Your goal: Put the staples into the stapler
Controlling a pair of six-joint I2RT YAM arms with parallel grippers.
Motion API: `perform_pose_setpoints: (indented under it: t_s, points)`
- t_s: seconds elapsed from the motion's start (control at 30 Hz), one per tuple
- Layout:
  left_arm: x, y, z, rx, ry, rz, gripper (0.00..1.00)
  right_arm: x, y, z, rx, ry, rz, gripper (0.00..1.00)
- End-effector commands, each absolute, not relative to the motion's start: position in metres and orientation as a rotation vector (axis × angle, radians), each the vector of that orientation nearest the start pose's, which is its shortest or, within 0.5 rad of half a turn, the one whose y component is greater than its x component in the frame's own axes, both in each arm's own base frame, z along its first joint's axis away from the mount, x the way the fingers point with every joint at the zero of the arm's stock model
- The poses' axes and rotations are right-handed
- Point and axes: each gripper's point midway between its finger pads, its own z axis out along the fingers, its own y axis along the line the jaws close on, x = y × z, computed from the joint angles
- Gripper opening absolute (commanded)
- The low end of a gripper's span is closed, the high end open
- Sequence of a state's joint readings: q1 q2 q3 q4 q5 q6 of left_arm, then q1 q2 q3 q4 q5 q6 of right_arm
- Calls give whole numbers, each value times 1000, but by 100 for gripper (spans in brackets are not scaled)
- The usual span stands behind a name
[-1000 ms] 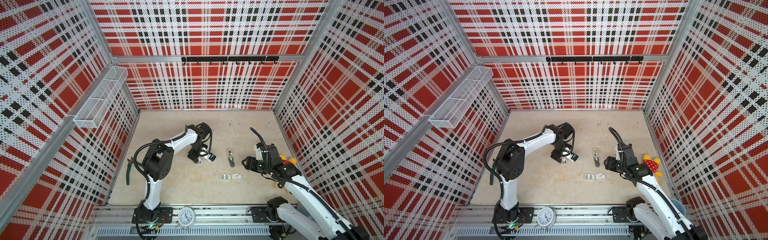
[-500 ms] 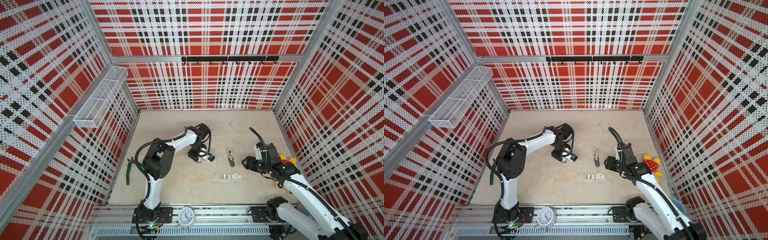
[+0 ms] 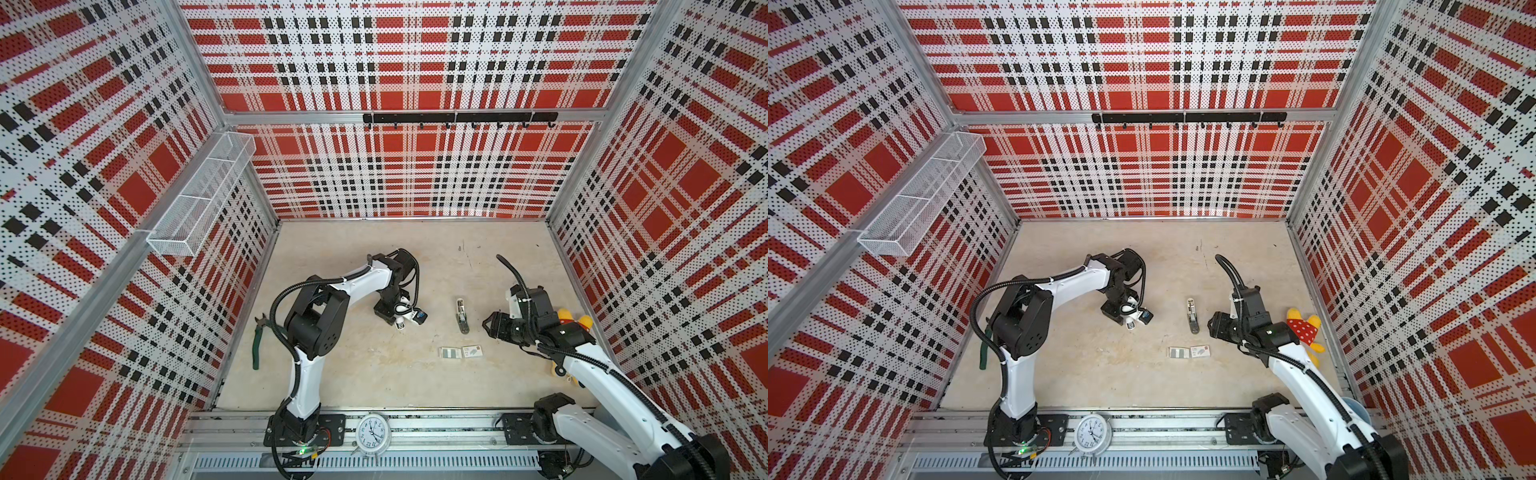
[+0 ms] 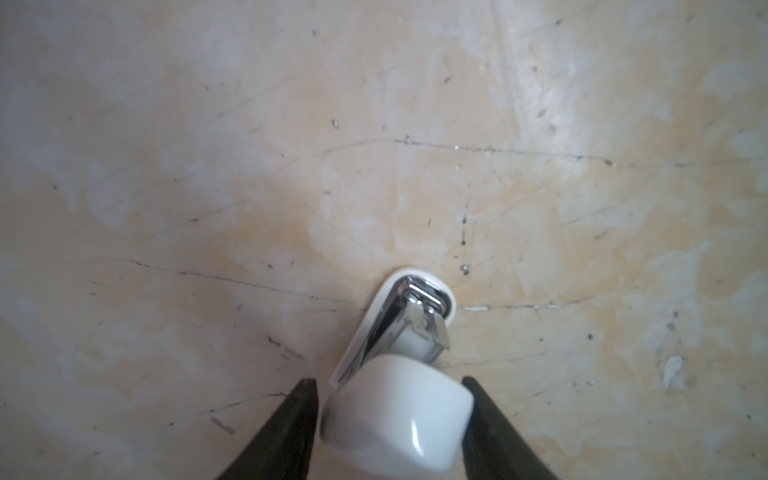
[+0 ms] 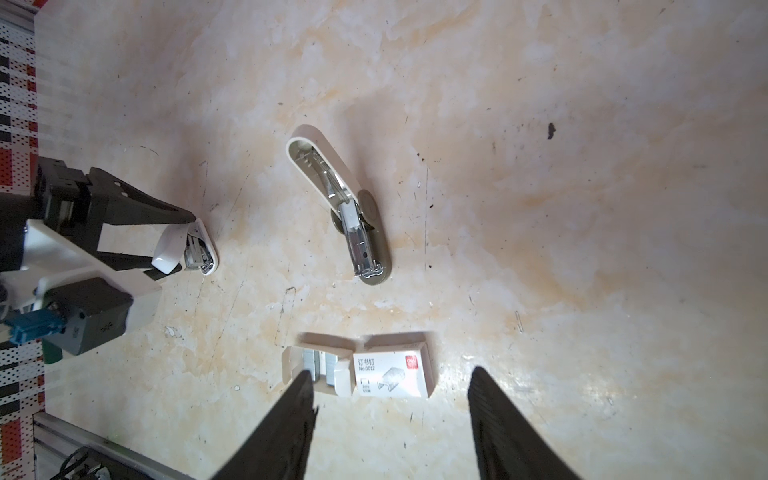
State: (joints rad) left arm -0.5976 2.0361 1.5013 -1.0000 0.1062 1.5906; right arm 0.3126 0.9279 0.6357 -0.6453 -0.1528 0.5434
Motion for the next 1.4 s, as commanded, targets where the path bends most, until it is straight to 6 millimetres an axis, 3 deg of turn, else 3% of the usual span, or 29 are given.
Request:
perform_pose_setpoints:
  t_s: [0.0, 0.3, 0.7, 1.1, 1.37]
  points:
    - [312, -240, 49, -2982, -1338, 102, 53, 243, 104, 115, 244, 2538, 534, 61]
    - [305, -239, 49, -2950, -1397, 122, 39, 246, 107, 112, 241, 2544, 551, 60]
    - [297, -249, 47, -2930, -1474, 170, 44, 247, 108, 109, 246, 2546, 556, 60]
    - [300, -250, 52, -2918, -1545, 157, 17, 247, 110, 106, 240, 2546, 572, 60]
    - [302, -263, 73, -2885, -1720, 226, 13, 248, 124, 112, 197, 2535, 673, 58]
